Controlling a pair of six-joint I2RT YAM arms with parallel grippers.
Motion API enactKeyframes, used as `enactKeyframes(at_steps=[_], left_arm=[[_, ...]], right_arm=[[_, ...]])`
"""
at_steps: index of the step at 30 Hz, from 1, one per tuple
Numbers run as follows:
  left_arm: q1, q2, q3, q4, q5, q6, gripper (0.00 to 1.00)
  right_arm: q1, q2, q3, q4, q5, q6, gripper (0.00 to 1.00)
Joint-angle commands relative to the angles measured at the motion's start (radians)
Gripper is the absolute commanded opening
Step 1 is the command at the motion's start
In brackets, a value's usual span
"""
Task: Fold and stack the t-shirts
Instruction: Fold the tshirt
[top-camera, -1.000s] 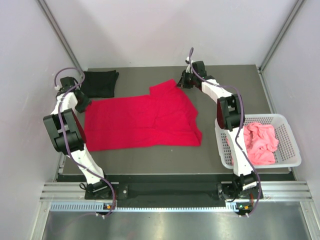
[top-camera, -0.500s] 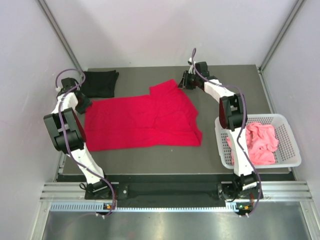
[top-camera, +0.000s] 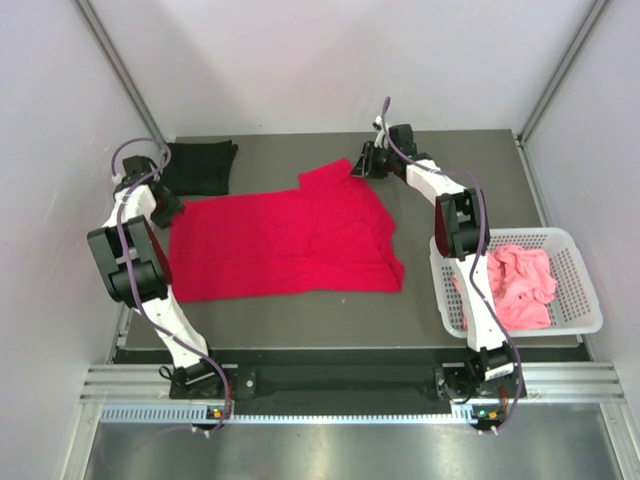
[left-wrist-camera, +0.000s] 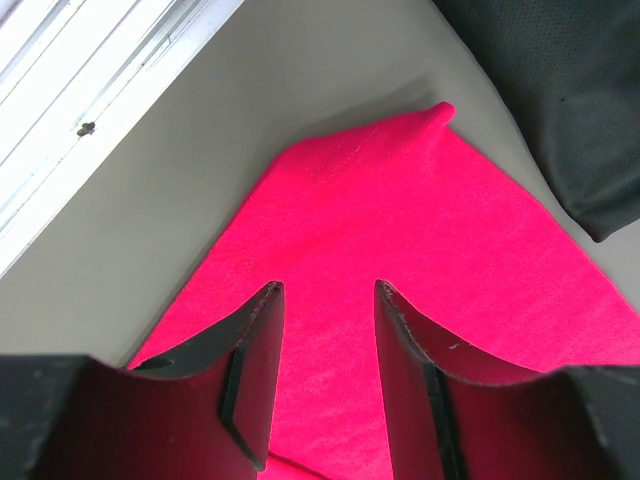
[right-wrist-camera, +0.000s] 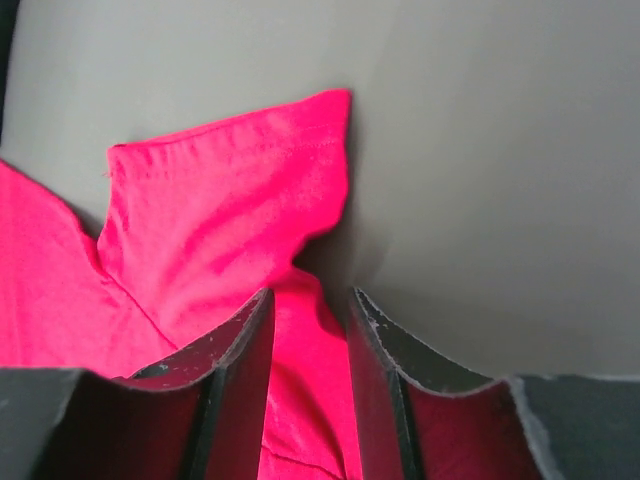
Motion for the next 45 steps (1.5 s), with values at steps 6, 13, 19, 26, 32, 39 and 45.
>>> enactKeyframes(at_steps=[6, 13, 19, 26, 32, 39, 45], left_arm=[[0.008, -0.054, -0.035, 0.053, 0.014, 0.006, 0.47], [0.017, -0.045, -0.034, 0.080, 0.045, -0.014, 0.49], [0.031, -0.030, -0.054, 0.145, 0.084, -0.026, 0.50], [0.049, 0.011, -0.040, 0.255, 0.069, 0.066, 0.51], [0.049, 0.082, 0.021, 0.310, 0.112, 0.158, 0.51], [0.047, 0.182, 0.136, 0.272, 0.143, 0.201, 0.51], [0.049, 0.240, 0.172, 0.270, 0.332, 0.235, 0.57]], right_arm=[[0.016, 0.039, 0.068, 0.022, -0.034, -0.004, 0.36], [0.022, 0.031, 0.055, 0.051, -0.062, 0.022, 0.07], [-0.002, -0.003, 0.021, 0.048, 0.007, 0.033, 0.00], [-0.029, -0.010, 0.050, 0.028, 0.003, 0.029, 0.00], [-0.030, -0.006, 0.055, 0.020, -0.005, 0.015, 0.00], [-0.044, -0.009, 0.045, 0.025, -0.012, 0.019, 0.00], [-0.052, -0.013, 0.047, 0.026, -0.009, 0.022, 0.00]])
